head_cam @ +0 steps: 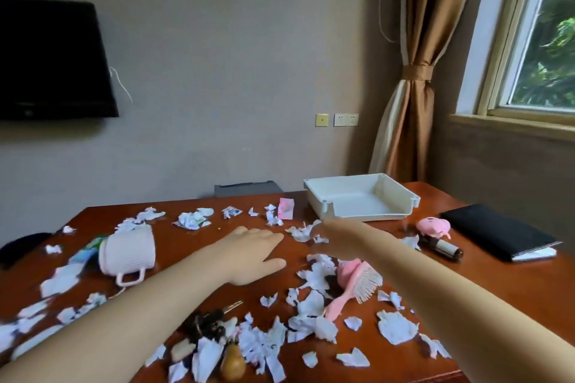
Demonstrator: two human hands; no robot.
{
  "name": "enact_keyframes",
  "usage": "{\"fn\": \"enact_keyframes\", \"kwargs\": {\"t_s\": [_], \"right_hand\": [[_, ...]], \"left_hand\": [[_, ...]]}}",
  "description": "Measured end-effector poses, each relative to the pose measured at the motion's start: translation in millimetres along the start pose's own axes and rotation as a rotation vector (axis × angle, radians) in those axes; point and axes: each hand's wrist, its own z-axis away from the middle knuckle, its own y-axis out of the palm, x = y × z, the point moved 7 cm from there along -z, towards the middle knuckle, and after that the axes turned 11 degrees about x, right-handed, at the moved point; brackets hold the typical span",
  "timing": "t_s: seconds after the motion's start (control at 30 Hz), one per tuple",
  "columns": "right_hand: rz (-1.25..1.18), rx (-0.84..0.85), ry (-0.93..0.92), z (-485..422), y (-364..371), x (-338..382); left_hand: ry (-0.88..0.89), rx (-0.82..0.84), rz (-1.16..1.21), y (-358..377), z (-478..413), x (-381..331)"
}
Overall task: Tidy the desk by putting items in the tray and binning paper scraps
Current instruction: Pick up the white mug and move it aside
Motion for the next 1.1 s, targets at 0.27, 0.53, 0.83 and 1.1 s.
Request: {"fn": "enact_keyframes", "kwargs": {"t_s": [0.27, 0.53, 0.83, 1.1], "right_hand": [[-0.039, 0.108, -0.16, -82.2, 11.5, 155.2], [-0.107, 0.179, -0.297, -131.3, 29.8, 206.0], [-0.233, 0.164, -0.37, -140.0, 31.0, 227.4], [-0.38, 0.261, -0.438, -165.2, 29.3, 267.2]], "left_hand": [[-0.27, -0.009, 0.101, 62.9, 49.1, 172.8], [-0.472, -0.033, 0.129, 75.9, 43.7, 254.5], [-0.505, 0.006, 0.204, 73.6, 42.4, 269.6], [-0.462, -0.068, 0.301, 80.9, 39.6, 280.6]]}}
